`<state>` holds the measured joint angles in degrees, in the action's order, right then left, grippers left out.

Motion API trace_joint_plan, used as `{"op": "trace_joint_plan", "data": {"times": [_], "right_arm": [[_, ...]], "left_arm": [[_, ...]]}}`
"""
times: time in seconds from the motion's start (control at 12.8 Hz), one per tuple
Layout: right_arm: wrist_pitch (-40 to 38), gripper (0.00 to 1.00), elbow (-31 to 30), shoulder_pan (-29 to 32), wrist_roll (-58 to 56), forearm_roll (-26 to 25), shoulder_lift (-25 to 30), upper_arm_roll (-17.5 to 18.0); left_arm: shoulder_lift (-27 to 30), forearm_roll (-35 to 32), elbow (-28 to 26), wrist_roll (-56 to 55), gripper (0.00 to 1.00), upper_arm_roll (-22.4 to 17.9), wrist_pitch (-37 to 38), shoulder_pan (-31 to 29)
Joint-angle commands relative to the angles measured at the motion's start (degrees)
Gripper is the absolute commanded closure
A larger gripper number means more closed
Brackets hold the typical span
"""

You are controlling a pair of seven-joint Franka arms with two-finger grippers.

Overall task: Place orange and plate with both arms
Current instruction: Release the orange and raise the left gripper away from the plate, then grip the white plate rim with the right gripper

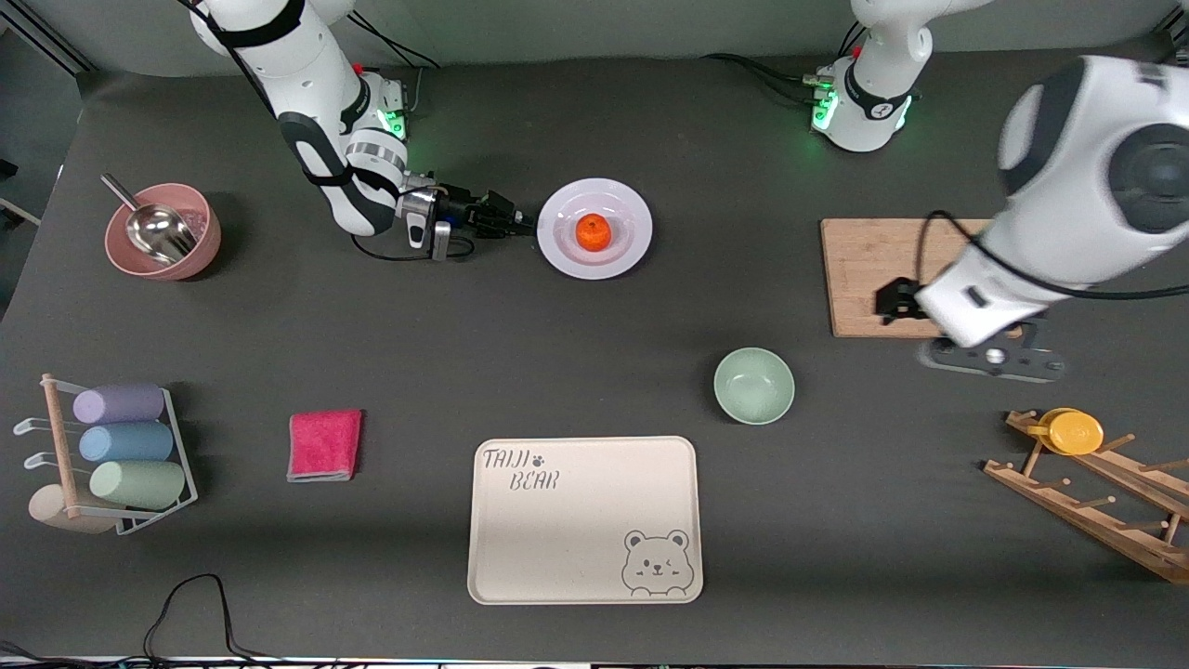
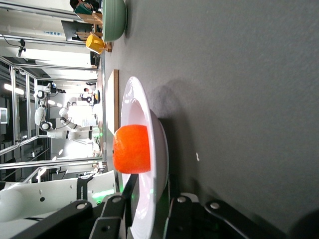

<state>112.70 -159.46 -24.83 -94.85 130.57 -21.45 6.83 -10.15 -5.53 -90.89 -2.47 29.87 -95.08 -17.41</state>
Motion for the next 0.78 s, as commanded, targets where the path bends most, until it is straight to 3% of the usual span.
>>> {"op": "trace_joint_plan", "data": {"times": [0.0,0.23,0.62,0.7], "right_arm": [[0.4,0.69,0.8,0.0,-3.0,2.8,-2.5,0.9],[0.4,0.69,1.3,0.0,-3.1,4.2,-3.0,1.8],[1.1,0.69,2.7,-0.1,-3.2,7.3,-3.6,4.2],[1.2,0.69,2.7,-0.1,-3.7,7.3,-3.7,4.3]], "left_arm": [[6.4,2.2,-2.9,4.2,0.0,-4.4,1.1,2.0],[12.2,7.6,-7.0,5.8,0.0,-16.8,1.3,9.5],[19.3,7.7,-14.4,9.9,0.0,-23.0,-3.2,12.6],[19.3,7.7,-15.3,10.8,0.0,-26.2,-4.3,15.3]]}}
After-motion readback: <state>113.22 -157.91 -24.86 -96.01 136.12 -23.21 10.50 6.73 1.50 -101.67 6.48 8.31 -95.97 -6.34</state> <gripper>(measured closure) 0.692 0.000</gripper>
